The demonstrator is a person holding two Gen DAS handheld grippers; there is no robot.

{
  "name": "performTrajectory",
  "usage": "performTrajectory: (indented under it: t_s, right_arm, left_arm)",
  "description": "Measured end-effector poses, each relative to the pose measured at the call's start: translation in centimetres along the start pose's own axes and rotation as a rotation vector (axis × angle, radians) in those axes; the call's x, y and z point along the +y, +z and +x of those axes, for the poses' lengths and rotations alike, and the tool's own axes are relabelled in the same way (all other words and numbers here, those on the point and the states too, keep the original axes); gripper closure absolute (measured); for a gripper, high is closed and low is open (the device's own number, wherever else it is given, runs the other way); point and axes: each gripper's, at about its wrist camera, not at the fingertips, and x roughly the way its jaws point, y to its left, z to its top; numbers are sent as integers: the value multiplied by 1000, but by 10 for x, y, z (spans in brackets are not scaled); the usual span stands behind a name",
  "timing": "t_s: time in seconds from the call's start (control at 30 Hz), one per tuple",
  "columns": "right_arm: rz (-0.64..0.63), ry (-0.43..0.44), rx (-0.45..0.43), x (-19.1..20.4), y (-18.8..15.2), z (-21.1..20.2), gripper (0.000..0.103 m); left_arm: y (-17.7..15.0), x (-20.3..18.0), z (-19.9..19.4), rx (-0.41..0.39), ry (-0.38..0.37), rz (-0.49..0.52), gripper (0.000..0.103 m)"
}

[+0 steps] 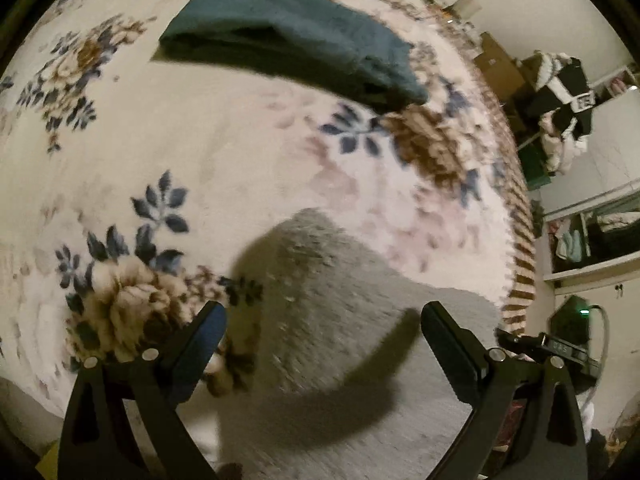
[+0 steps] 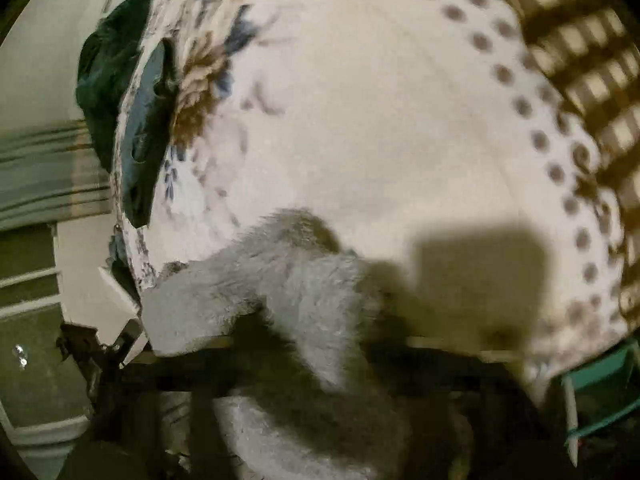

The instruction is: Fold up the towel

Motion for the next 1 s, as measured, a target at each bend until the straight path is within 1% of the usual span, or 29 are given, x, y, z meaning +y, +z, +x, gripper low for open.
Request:
performTrajectory:
  t_s: [0.03,0.07,0.13,0.2,0.27,0.33,0.4,0.43,0.5,0.53,0.57,0.6,0.67,0.7,0.77,0.83,0.87,0.9,0.93,0.97,1.0]
  right_arm:
    - [-35,-13,-34,8,0,-3,67]
    - [-58,-25,-67,12,-2,-7,68]
    - [-60,-27,-126,16,-5,-15,70]
    - [-37,-43,-164,9,-6,-24,71]
    - [-14,-85,-174,2,-2,-16,71]
    - [13,-98,-162,-9,3,-8,71]
    - [15,-122,-138,-15,8,2,69]
    - [16,-114,-116,-16,10,4,66]
    - [37,-83,-82,-19,13,1,42]
    - [40,-61,-75,-20,11,-6,16]
    - [34,-22,-77,-20,9,-13,1]
    - [21,10,-82,-20,6,-20,1]
    - [-4,27,-77,-23,-5,-33,1]
    - [-17,36,-66,-26,-11,-36,1]
    - [-27,59,-13,-38,-26,-33,1]
    - [-25,89,53,-51,-39,-19,1]
    - [-19,108,85,-58,-43,-10,1]
    - [-17,126,105,-60,-46,-2,1]
    - [-18,161,134,-63,-49,11,1]
    - [-20,186,151,-64,-51,21,1]
    - [-22,212,158,-65,-51,30,1]
  left_arm:
    - [1,4,6,5,-2,-11,3]
    - [2,9,13,15,-7,-28,3]
    - [3,17,21,28,-28,-61,3]
    - [5,21,30,42,-49,-78,1]
    - [4,21,36,55,-70,-82,1]
    - [4,19,41,65,-73,-77,1]
    - [5,17,43,74,-85,-83,1]
    - [5,17,42,71,-87,-86,1]
    - [6,17,35,64,-105,-92,1]
    - [5,17,28,53,-123,-94,1]
    - [4,17,19,38,-139,-94,2]
    - [2,17,9,20,-159,-94,2]
    - [-6,19,-10,-5,-207,-100,2]
    - [-10,20,-15,-10,-221,-104,2]
    - [-21,23,-21,-4,-260,-118,2]
    - [-34,28,-18,11,-298,-137,2]
    - [-39,30,-14,24,-306,-142,2]
    - [-45,31,-5,48,-296,-149,2]
    - [-50,32,5,69,-302,-157,2]
    - [-55,34,13,84,-311,-162,2]
    - [-60,37,22,101,-304,-162,2]
